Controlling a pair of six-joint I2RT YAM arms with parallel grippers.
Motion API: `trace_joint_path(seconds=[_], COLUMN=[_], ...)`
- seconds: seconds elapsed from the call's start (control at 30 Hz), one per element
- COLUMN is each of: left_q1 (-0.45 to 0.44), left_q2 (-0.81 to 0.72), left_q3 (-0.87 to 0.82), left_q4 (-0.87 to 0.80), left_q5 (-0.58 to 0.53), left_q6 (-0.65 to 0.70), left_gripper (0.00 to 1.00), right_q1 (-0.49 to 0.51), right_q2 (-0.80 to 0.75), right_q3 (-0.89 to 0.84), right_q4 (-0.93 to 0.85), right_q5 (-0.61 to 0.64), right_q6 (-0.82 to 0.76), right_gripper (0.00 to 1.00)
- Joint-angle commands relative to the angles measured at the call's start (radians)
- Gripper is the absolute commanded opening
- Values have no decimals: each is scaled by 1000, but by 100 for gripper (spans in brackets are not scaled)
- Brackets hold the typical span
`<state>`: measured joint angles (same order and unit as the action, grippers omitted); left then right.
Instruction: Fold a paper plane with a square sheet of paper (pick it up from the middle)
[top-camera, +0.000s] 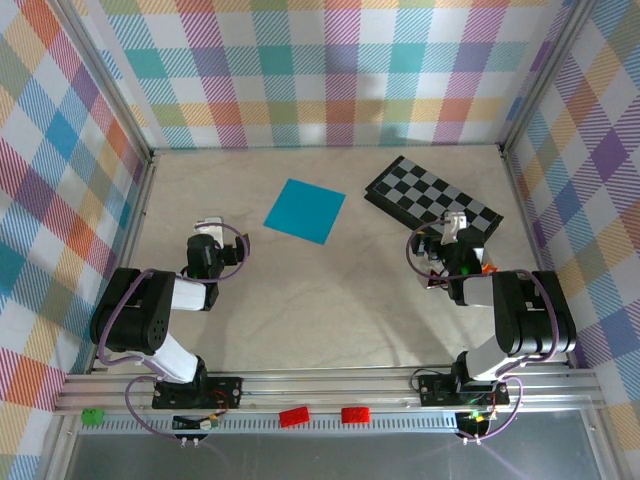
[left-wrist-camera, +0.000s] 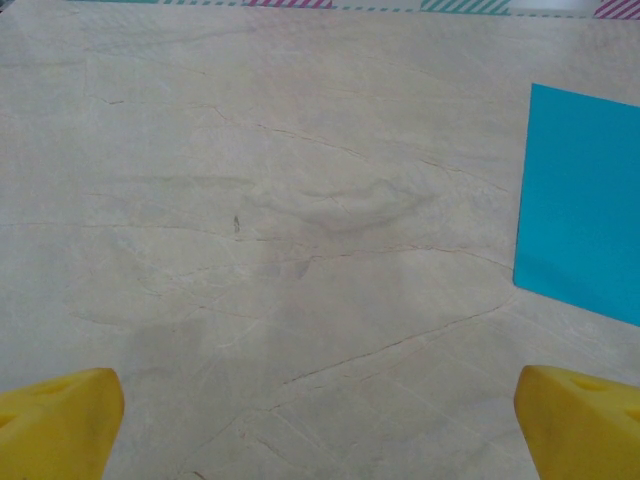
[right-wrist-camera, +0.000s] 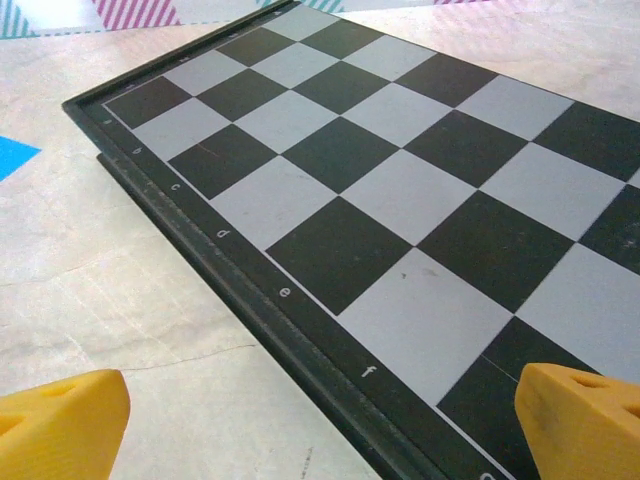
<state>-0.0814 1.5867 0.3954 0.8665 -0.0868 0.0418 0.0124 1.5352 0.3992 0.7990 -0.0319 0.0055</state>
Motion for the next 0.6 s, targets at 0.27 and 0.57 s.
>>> trace_joint_path(seconds=[0.27, 0.57], left_q1=[12, 14], left_q2=[-34, -387], left_q3=[-56, 24], left_q4=[112, -368], left_q5=[-50, 0], left_q6=[-23, -137], left_gripper=[100, 100], right_q1=[-2, -2], right_q2=[-280, -438], right_q3=[83, 270], right_q4=[-401, -977], right_q5=[-23, -56], right_q6=[83, 449], right_gripper=[99, 99])
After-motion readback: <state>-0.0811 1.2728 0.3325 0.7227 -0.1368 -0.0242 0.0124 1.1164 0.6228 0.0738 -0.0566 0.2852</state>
